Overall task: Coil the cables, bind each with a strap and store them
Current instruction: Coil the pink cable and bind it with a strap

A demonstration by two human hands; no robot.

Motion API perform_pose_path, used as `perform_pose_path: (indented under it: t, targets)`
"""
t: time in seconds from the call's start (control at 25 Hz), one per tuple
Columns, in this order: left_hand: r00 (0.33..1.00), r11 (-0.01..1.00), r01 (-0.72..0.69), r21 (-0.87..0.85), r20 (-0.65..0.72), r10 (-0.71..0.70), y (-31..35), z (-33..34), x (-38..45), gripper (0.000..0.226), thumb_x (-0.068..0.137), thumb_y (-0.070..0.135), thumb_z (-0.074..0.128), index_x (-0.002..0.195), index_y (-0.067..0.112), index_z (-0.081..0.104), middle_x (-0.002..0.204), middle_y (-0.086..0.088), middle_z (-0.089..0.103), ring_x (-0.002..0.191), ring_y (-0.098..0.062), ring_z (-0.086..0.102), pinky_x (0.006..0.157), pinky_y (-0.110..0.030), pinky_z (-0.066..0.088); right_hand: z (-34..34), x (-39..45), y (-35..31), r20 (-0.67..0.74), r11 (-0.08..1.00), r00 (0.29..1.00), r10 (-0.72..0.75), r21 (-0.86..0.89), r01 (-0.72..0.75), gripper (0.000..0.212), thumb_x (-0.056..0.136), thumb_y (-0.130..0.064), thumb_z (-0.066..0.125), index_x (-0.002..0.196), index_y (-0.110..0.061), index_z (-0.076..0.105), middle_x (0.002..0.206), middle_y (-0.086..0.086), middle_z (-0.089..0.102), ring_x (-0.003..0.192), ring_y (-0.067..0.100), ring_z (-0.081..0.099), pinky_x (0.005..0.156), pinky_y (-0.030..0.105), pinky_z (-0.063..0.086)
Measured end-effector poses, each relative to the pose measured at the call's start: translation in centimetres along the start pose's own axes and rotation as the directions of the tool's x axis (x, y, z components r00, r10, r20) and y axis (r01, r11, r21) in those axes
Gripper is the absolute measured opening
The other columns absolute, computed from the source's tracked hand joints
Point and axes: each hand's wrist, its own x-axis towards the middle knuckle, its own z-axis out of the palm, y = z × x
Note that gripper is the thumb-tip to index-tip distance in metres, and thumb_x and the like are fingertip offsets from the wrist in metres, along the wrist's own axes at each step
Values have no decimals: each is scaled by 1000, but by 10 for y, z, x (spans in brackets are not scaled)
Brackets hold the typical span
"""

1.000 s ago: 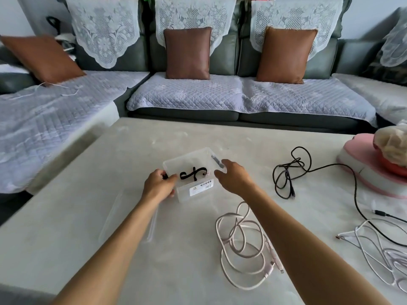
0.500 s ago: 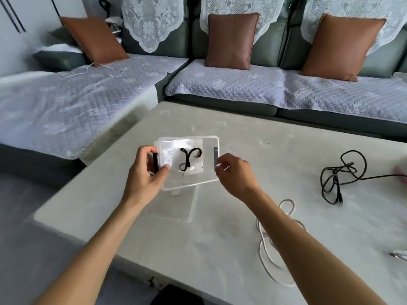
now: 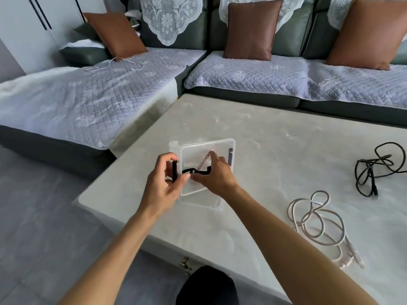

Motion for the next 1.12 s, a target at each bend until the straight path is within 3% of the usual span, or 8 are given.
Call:
perform_pose_path:
  t: [0.2,0.32,0.48,0.64,0.72,0.76,0.88,1.12]
  targets:
    - [1000,995,4,-104,-20,-6,-5,0,0,36,83,28,71,110,33,47,90,-13,59,80,-33,61,65,-49,55,6,9,2,-161,997,985,-54,40,62,55,79,-21,76,126,-9,51,118,9,56,96,26,64,86,36,51]
    - [1000,997,-17,-69,-27,15,-7,1,4,37,83,23,71,110,32,47,88,-12,59,79,-30,59,65,-46,55,-3,11,7,-94,987,985,-147,-82,139,35,83,-12,65,117,-9,61,109,9,62,95,26,63,80,31,50]
    - [997,994,-54,99,-49,59,-17,2,18,37,82,21,72,106,29,45,77,-6,54,69,-28,53,61,-45,51,-15,6,11,-16,928,956,-294,-243,282,30,88,-13,59,117,-11,65,119,6,56,94,22,60,77,32,50]
    - [974,931,-189,312,-58,217,-26,-8,37,44,80,11,76,107,25,44,85,4,53,74,-23,51,67,-39,50,-21,4,11,-256,801,784,-566,-394,450,26,80,-2,62,106,-4,66,112,13,59,100,34,60,71,36,53]
    - [951,881,-265,392,-44,306,-32,-13,40,46,80,6,76,107,23,43,87,0,54,76,-20,49,67,-36,46,-28,2,16,-470,903,773,-426,-177,391,25,84,-4,59,109,-4,61,108,11,57,90,27,61,71,33,50]
    - [939,853,-307,423,-12,344,-36,-14,39,43,82,6,75,107,22,44,87,-5,55,78,-20,48,66,-36,46,-33,1,17,-512,953,824,-244,30,301,27,88,-7,54,114,-6,57,108,9,57,88,24,61,72,32,50]
    - [864,721,-481,498,129,488,-48,-9,30,29,87,17,63,111,15,45,86,-12,57,82,-23,48,53,-39,50,-45,6,18,-202,784,957,209,619,-41,27,98,-20,42,121,-14,54,105,6,61,84,21,64,70,32,53]
    - [723,542,-671,506,282,631,-60,5,8,44,77,-13,58,111,14,53,85,-10,56,80,-28,51,56,-34,50,-31,7,40,-137,836,959,250,530,-142,23,92,-17,50,89,-8,71,82,6,71,79,21,67,78,37,60]
